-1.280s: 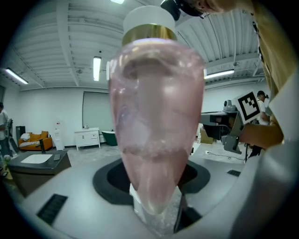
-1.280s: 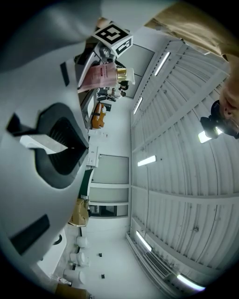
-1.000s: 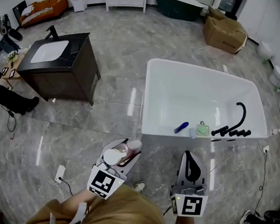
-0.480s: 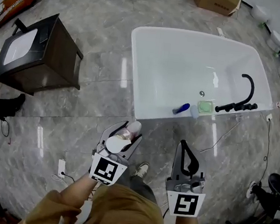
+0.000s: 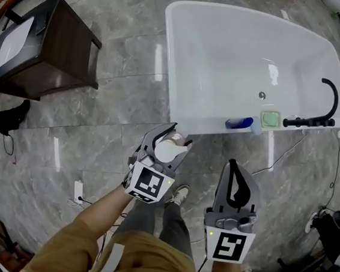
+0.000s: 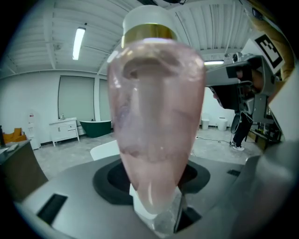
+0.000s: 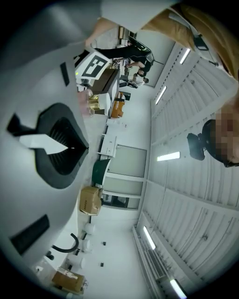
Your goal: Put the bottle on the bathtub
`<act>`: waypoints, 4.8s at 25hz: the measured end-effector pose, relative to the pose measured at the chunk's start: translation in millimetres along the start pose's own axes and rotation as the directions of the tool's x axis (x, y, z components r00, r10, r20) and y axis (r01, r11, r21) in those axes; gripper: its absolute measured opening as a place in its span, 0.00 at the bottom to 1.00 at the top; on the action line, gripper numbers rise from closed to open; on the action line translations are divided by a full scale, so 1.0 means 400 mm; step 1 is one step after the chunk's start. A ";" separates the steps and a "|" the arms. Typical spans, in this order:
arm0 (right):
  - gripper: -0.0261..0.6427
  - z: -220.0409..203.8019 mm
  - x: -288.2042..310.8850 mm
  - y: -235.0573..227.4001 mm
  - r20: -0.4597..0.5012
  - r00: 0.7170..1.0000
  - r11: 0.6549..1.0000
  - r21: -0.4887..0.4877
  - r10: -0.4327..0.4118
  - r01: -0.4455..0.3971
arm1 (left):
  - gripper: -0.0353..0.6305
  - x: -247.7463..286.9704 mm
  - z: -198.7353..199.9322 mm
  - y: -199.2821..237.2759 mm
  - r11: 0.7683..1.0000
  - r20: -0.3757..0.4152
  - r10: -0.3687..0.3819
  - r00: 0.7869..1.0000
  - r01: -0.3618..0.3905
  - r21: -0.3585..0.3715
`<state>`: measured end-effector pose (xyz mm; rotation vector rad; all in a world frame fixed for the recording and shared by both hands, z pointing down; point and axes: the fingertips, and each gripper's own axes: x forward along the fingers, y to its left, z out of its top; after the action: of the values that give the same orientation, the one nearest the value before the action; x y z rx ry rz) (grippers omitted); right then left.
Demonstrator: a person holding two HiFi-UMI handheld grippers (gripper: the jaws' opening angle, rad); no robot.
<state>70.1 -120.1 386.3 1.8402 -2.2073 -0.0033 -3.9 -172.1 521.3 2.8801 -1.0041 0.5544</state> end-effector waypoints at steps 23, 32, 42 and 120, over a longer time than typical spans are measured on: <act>0.05 -0.292 0.110 0.006 -0.137 0.990 0.998 0.052 -0.038 0.046 | 0.41 0.297 -0.184 -0.002 0.996 -0.013 -0.078 0.997 0.078 0.048; 0.05 -0.328 0.132 -0.013 -0.158 0.987 0.997 0.054 -0.038 0.047 | 0.41 0.347 -0.226 -0.016 0.993 -0.045 -0.102 0.994 0.104 0.057; 0.05 -0.359 0.143 -0.029 -0.179 0.983 0.996 0.071 -0.041 0.055 | 0.41 0.387 -0.273 -0.023 0.993 -0.079 -0.110 0.991 0.114 0.042; 0.05 -0.159 -0.096 -0.094 -0.053 0.994 0.995 0.020 -0.095 0.096 | 0.56 0.202 -0.200 -0.056 0.997 -0.117 0.059 0.991 -0.064 -0.037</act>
<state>125.5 -79.7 433.6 1.9338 -2.0909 0.0511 42.9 -190.2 625.7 2.7537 -1.0770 0.6879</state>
